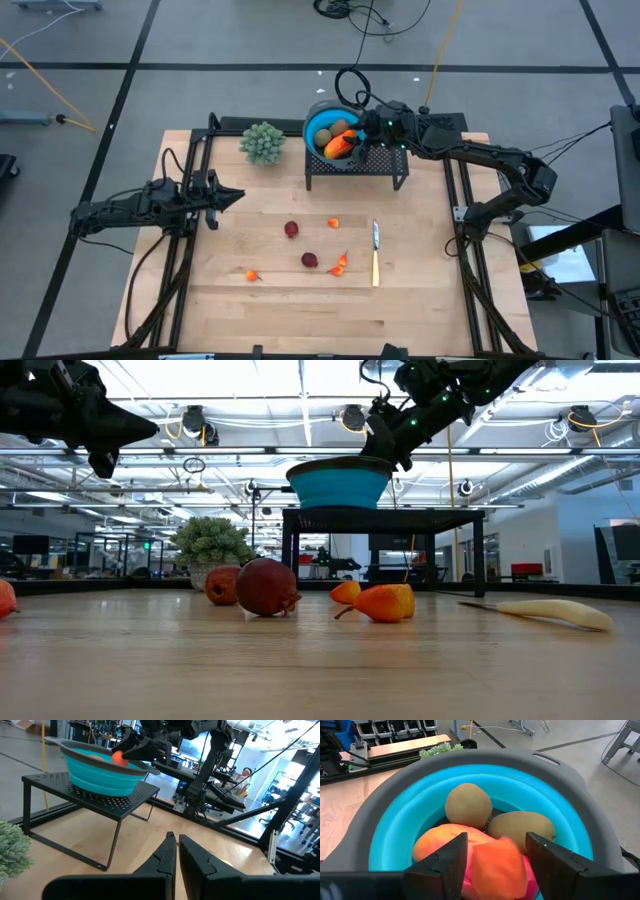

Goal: Pick & Place Fruit
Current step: Put the orange into the blue strainer bowl on the shelf, then put the orange peach into the blue strainer bowl on the shelf

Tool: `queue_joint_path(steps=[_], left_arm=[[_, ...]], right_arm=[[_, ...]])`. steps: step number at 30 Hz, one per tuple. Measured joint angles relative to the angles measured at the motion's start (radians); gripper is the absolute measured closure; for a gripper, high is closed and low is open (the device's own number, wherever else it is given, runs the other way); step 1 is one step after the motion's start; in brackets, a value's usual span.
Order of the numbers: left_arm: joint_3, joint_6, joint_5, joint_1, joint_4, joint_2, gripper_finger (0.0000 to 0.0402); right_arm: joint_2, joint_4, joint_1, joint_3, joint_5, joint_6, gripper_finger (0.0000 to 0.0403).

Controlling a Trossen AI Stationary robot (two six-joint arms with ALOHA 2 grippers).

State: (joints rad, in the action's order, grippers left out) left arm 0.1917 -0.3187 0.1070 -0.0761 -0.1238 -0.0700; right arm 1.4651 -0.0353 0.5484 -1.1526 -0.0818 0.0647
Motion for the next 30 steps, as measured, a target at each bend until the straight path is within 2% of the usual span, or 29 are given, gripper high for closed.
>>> queue_joint_path(steps=[6,12,17,19,23,30], left_arm=[[0.0,0.0,0.0,0.0,-0.006,0.0,0.0382],[0.0,0.0,-0.001,0.0,-0.006,0.0,0.0382],[0.0,0.0,-0.002,0.0,-0.006,0.0,0.0382],[0.0,0.0,-0.002,0.0,-0.006,0.0,0.0382],[0.0,0.005,-0.002,0.0,-0.006,0.0,0.0382],[0.0,0.089,-0.005,0.0,0.026,0.0,0.0382]], right_arm=[[-0.003,0.009,-0.001,0.0,0.0,0.0,0.0173],[-0.068,0.001,-0.041,0.001,0.002,0.0,0.0178],[-0.139,-0.003,-0.096,0.001,0.005,0.0,0.0223],[-0.165,-0.019,-0.116,0.001,0.037,0.0,0.0247],[-0.221,-0.1,-0.145,0.001,0.132,0.0,0.0298],[-0.316,-0.226,-0.172,0.001,0.162,-0.035,0.0382]])
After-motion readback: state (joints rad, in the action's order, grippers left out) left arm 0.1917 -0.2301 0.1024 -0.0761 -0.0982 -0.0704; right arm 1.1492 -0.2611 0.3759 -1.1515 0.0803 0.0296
